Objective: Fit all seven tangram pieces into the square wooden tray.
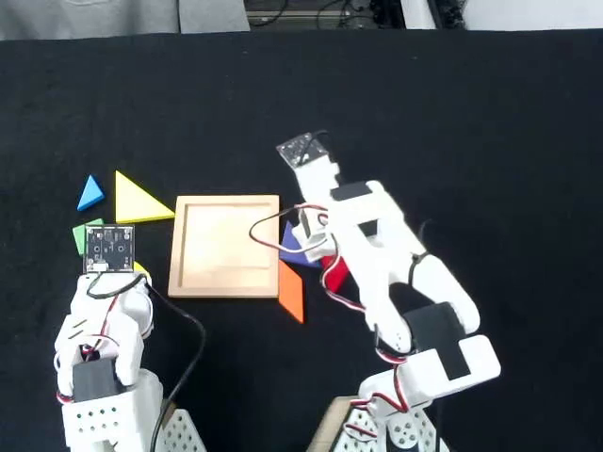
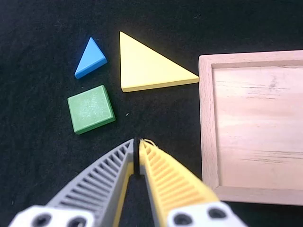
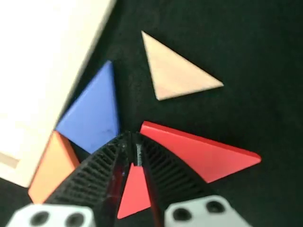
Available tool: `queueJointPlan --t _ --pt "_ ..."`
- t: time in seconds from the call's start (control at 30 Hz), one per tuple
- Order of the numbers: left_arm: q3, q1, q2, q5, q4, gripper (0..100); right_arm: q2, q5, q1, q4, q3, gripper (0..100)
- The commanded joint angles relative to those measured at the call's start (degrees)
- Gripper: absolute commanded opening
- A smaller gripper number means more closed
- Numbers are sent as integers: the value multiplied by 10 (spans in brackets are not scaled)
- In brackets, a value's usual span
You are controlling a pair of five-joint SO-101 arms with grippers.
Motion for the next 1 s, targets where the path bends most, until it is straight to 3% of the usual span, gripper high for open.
queueJointPlan --t 0.0,0.4,0.7,0.97 --pt "10 5 -3 7 3 30 6 5 24 15 -19 12" --pt "10 4 -3 7 3 30 1 56 163 16 -20 11" --pt "10 3 -3 7 3 30 -10 59 212 54 -16 11" --pt "10 3 -3 7 3 30 -75 142 262 94 -15 11"
